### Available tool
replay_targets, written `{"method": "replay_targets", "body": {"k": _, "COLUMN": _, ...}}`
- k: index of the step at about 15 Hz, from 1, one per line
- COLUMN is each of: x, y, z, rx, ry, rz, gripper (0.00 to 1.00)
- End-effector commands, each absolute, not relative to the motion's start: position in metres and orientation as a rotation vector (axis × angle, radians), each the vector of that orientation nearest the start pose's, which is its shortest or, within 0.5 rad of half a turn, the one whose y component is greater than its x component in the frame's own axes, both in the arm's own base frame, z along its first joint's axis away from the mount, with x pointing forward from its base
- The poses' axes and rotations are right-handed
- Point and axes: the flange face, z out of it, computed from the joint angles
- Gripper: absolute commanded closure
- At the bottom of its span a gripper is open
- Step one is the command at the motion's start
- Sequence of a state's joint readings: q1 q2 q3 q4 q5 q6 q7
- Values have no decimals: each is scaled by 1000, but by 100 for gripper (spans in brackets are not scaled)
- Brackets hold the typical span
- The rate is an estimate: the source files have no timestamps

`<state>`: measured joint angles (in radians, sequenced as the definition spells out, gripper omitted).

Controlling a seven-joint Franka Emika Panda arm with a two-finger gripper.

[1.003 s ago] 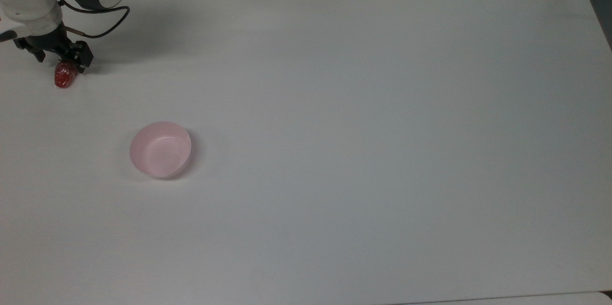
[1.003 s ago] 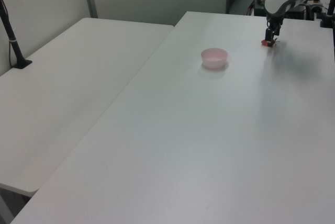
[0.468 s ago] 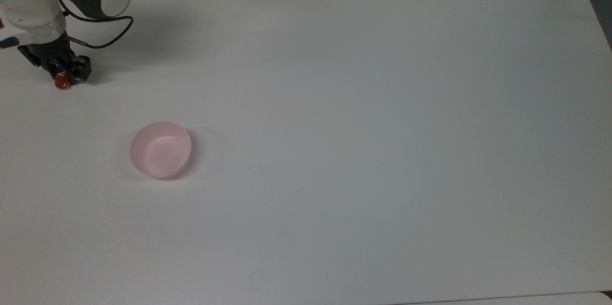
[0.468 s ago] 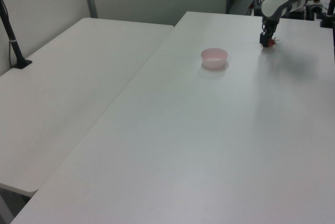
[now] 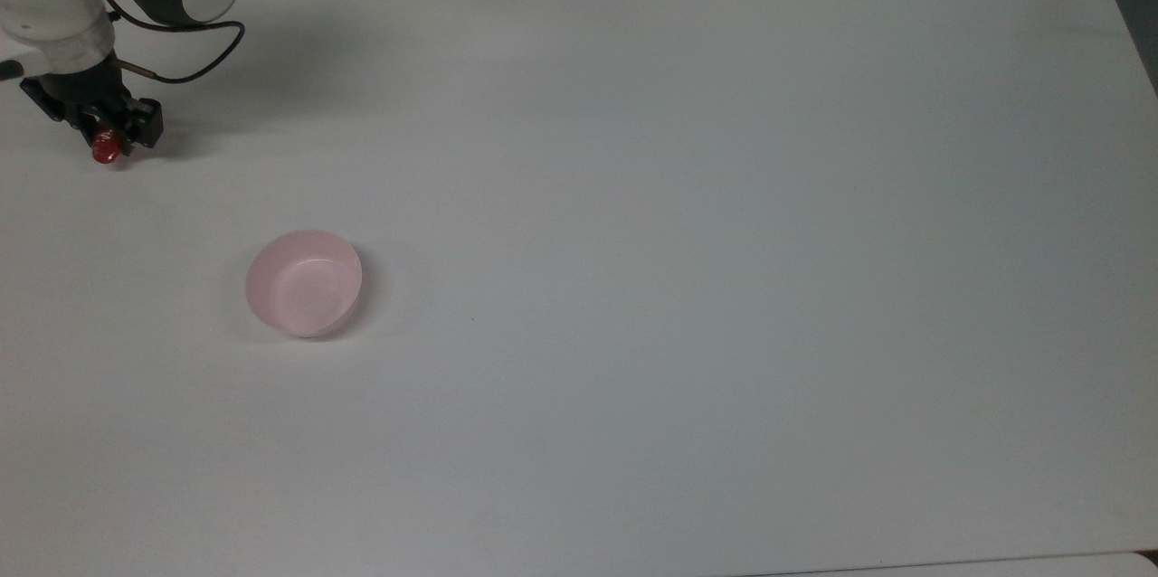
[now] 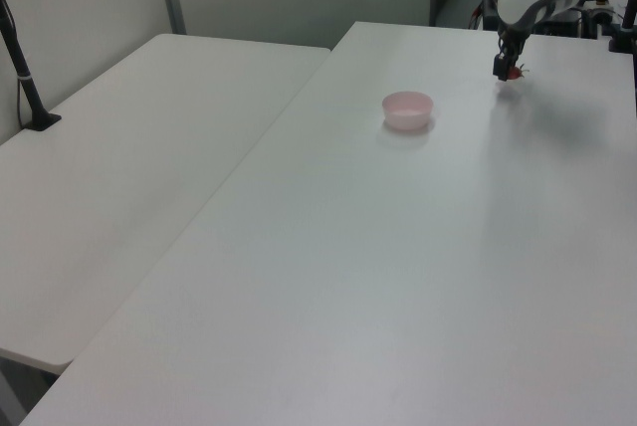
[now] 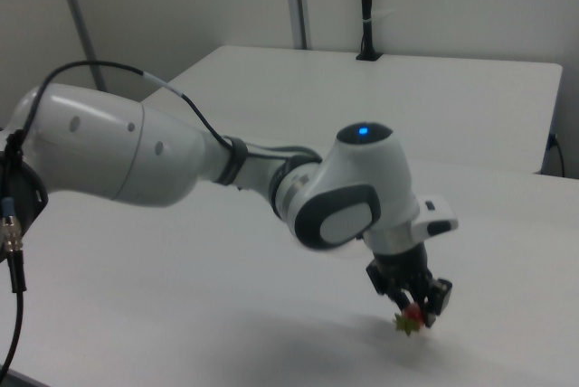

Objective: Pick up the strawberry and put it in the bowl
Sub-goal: 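Lift the strawberry and carry it over the pink bowl, then lower the strawberry into the bowl and open the gripper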

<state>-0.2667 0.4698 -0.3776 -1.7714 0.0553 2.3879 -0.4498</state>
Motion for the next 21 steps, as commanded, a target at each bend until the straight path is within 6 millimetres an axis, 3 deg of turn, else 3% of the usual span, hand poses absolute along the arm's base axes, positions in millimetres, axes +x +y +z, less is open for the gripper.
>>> {"method": "replay_targets", "body": {"k": 1, "x": 568, "y": -371, "z": 412, "rx": -3242, "ry": 288, "rz": -230, "gripper": 66}}
{"method": "replay_targets", "body": {"k": 2, "x": 574, "y": -363, "z": 428, "rx": -3228, "ry": 284, "rz": -272, "gripper": 66}}
{"method": "replay_targets", "body": {"k": 5, "x": 605, "y": -326, "z": 446, "rx": -3187, "ry": 316, "rz": -373, "gripper": 66}}
{"method": "replay_targets", "body": {"k": 6, "x": 627, "y": -294, "z": 447, "rx": -3169, "ry": 335, "rz": -399, "gripper": 66}}
{"method": "replay_targets", "body": {"k": 7, "x": 652, "y": -254, "z": 444, "rx": -3162, "ry": 335, "rz": -409, "gripper": 65}}
{"method": "replay_targets", "body": {"k": 9, "x": 681, "y": -207, "z": 435, "rx": -3154, "ry": 362, "rz": -456, "gripper": 64}}
{"method": "replay_targets", "body": {"k": 12, "x": 711, "y": -151, "z": 390, "rx": -3165, "ry": 366, "rz": -515, "gripper": 63}}
{"method": "replay_targets", "body": {"k": 14, "x": 717, "y": -140, "z": 370, "rx": -3174, "ry": 371, "rz": -516, "gripper": 59}}
{"method": "replay_targets", "body": {"k": 15, "x": 716, "y": -144, "z": 365, "rx": -3189, "ry": 358, "rz": -503, "gripper": 35}}
{"method": "replay_targets", "body": {"k": 16, "x": 716, "y": -143, "z": 363, "rx": -3203, "ry": 343, "rz": -496, "gripper": 0}}
{"method": "replay_targets", "body": {"k": 18, "x": 714, "y": -141, "z": 374, "rx": -3233, "ry": 308, "rz": -504, "gripper": 0}}
{"method": "replay_targets", "body": {"k": 21, "x": 688, "y": -142, "z": 424, "rx": -3180, "ry": 348, "rz": -451, "gripper": 0}}
